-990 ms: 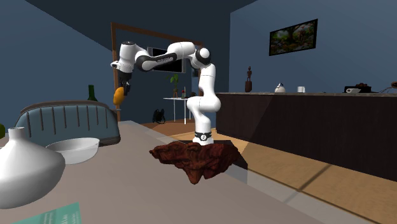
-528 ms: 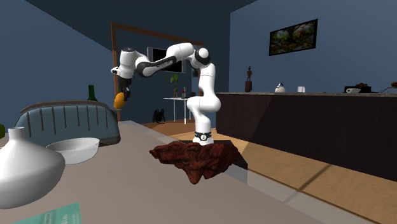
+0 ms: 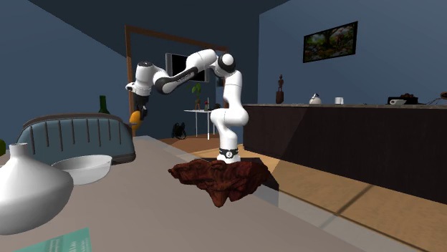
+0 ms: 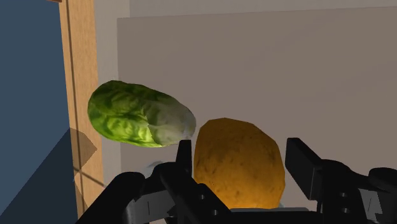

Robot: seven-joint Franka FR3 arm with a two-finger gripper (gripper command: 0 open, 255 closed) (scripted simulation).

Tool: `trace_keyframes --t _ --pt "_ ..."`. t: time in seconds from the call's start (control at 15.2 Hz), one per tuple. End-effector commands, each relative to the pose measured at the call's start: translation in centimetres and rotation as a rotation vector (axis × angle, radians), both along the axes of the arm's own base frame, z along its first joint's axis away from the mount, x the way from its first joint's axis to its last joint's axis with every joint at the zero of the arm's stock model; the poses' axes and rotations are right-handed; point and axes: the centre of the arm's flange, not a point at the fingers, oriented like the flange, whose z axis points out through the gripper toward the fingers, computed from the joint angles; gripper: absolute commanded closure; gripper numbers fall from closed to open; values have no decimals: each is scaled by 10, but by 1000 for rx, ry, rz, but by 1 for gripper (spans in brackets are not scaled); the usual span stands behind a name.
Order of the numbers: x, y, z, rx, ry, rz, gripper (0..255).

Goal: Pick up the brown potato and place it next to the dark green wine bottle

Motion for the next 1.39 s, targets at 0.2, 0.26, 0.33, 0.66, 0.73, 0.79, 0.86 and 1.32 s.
trace_keyframes --t 0.2,0.26,0.33,0.66,0.73,0.79,0.86,1.32 --pt "-1 0 -26 0 0 0 255" --pt "-1 0 -32 0 0 0 255" --pt "-1 0 -37 0 0 0 255" --pt "-1 0 -63 0 0 0 255" --pt "-1 0 -69 0 0 0 255" --pt "-1 0 -74 0 0 0 255" --pt "-1 0 -79 0 0 0 255" --pt "-1 0 -116 0 0 0 255"
